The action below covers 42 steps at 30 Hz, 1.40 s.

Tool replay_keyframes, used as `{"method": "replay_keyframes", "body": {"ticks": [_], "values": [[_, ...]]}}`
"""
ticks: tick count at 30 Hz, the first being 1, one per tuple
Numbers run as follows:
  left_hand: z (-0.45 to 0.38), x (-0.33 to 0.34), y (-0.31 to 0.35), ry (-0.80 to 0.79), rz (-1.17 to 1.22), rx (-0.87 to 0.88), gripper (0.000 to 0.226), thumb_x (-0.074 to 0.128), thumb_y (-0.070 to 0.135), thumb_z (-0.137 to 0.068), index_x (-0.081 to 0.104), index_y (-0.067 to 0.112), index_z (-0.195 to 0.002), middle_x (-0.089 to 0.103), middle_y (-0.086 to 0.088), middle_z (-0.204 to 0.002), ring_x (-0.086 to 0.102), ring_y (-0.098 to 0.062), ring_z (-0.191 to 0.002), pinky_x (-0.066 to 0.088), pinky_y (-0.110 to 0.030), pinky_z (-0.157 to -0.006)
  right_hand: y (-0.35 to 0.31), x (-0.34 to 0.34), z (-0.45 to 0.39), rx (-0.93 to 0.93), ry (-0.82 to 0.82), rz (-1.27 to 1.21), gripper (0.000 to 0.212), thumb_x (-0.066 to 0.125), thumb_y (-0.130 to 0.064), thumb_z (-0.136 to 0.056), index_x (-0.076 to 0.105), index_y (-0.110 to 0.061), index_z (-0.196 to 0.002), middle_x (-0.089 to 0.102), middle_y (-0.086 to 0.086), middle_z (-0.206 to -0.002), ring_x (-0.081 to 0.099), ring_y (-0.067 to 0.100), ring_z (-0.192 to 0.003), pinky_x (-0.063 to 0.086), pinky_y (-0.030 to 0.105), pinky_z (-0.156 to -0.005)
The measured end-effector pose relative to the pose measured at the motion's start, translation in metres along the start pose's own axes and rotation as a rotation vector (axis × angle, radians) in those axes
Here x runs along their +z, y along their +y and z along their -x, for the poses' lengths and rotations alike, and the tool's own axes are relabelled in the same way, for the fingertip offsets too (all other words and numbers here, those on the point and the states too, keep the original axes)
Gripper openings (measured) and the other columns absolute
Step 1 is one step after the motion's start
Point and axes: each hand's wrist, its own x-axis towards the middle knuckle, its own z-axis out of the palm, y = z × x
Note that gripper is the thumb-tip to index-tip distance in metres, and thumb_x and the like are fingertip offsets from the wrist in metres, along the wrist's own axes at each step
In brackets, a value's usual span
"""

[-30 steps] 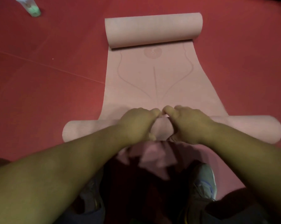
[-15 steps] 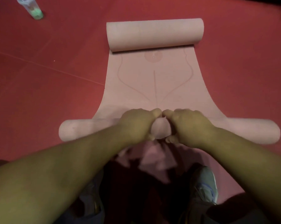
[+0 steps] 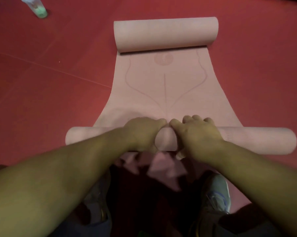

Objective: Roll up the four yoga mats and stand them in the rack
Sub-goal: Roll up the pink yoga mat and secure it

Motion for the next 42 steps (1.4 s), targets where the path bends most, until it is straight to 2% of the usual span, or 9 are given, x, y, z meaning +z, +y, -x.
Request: {"method": "replay_keyframes", "body": {"ticks": [3, 7, 15, 19, 24, 29, 34, 40, 42], "values": [[0.003, -0.009, 0.000, -0.025, 0.026, -0.006, 0.064, 0.086, 0.045, -0.063, 0.046, 0.034, -0.112, 0.065, 0.008, -0.098, 0.063, -0.021, -0.088, 0.052, -0.037, -0.073, 0.007, -0.004, -0.003, -0.005, -0.082, -0.125, 0.055, 0.080, -0.048, -0.071, 0.046, -0.032, -0.112, 0.065, -0.001, -0.102, 0.063, 0.027, -0.092, 0.042, 0.033, -0.072], [0.007, 0.005, 0.010, 0.199, -0.219, -0.048, 0.087, 0.082, 0.059, -0.064, 0.033, 0.038, -0.131, 0.058, 0.003, -0.113, 0.061, -0.026, -0.100, 0.042, -0.038, -0.074, 0.025, -0.013, -0.009, 0.002, -0.182, -0.278, 0.042, 0.081, -0.041, -0.069, 0.048, -0.035, -0.095, 0.066, -0.008, -0.091, 0.063, 0.021, -0.079, 0.054, 0.033, -0.073], [0.004, 0.003, -0.006, 0.049, 0.029, 0.029, 0.051, 0.078, 0.042, -0.068, 0.047, 0.034, -0.109, 0.065, 0.010, -0.094, 0.062, -0.019, -0.082, 0.048, -0.034, -0.066, 0.014, -0.004, -0.007, -0.020, -0.139, -0.079, 0.078, 0.085, -0.058, -0.061, 0.040, -0.039, -0.122, 0.060, -0.006, -0.107, 0.060, 0.025, -0.100, 0.047, 0.040, -0.083], [0.005, -0.003, -0.007, -0.059, 0.090, 0.043, 0.065, 0.082, 0.041, -0.063, 0.048, 0.038, -0.118, 0.065, 0.011, -0.101, 0.064, -0.017, -0.089, 0.055, -0.038, -0.077, 0.013, -0.002, -0.007, -0.031, -0.182, -0.166, 0.061, 0.084, -0.045, -0.066, 0.048, -0.033, -0.114, 0.067, -0.005, -0.100, 0.059, 0.023, -0.082, 0.050, 0.033, -0.071], [0.006, 0.018, 0.016, 0.213, -0.284, 0.031, 0.103, 0.083, 0.060, -0.062, 0.023, 0.039, -0.142, 0.054, 0.000, -0.122, 0.059, -0.026, -0.104, 0.043, -0.038, -0.077, 0.028, -0.011, -0.007, 0.017, -0.263, -0.287, 0.057, 0.079, -0.044, -0.062, 0.057, -0.039, -0.114, 0.068, -0.011, -0.093, 0.066, 0.020, -0.086, 0.058, 0.036, -0.079], [-0.001, 0.028, 0.005, 0.139, -0.151, 0.028, 0.063, 0.072, 0.053, -0.081, 0.039, 0.030, -0.129, 0.062, 0.000, -0.111, 0.064, -0.028, -0.098, 0.039, -0.034, -0.068, 0.014, -0.004, -0.005, -0.033, -0.199, -0.156, 0.063, 0.077, -0.056, -0.064, 0.048, -0.039, -0.118, 0.065, -0.008, -0.103, 0.062, 0.023, -0.091, 0.054, 0.036, -0.078], [0.003, 0.014, -0.009, 0.033, 0.123, 0.083, 0.046, 0.079, 0.045, -0.072, 0.056, 0.038, -0.112, 0.068, 0.015, -0.099, 0.065, -0.014, -0.089, 0.054, -0.032, -0.076, 0.010, -0.004, -0.005, -0.076, -0.161, -0.028, 0.082, 0.085, -0.056, -0.061, 0.040, -0.037, -0.126, 0.059, -0.003, -0.109, 0.061, 0.027, -0.101, 0.046, 0.038, -0.080], [0.001, 0.021, 0.008, 0.092, -0.096, 0.024, 0.100, 0.086, 0.059, -0.059, 0.027, 0.040, -0.138, 0.062, 0.005, -0.113, 0.063, -0.025, -0.098, 0.053, -0.041, -0.078, 0.020, -0.009, -0.004, -0.028, -0.219, -0.199, 0.065, 0.079, -0.045, -0.067, 0.050, -0.041, -0.126, 0.063, -0.010, -0.095, 0.061, 0.020, -0.082, 0.047, 0.028, -0.069], [-0.001, 0.027, 0.012, 0.139, -0.150, -0.001, 0.088, 0.083, 0.057, -0.064, 0.033, 0.034, -0.133, 0.062, 0.003, -0.108, 0.064, -0.027, -0.094, 0.048, -0.038, -0.070, 0.018, -0.009, -0.003, -0.031, -0.190, -0.173, 0.062, 0.077, -0.050, -0.068, 0.049, -0.040, -0.123, 0.063, -0.011, -0.097, 0.060, 0.020, -0.083, 0.048, 0.030, -0.071]]}}
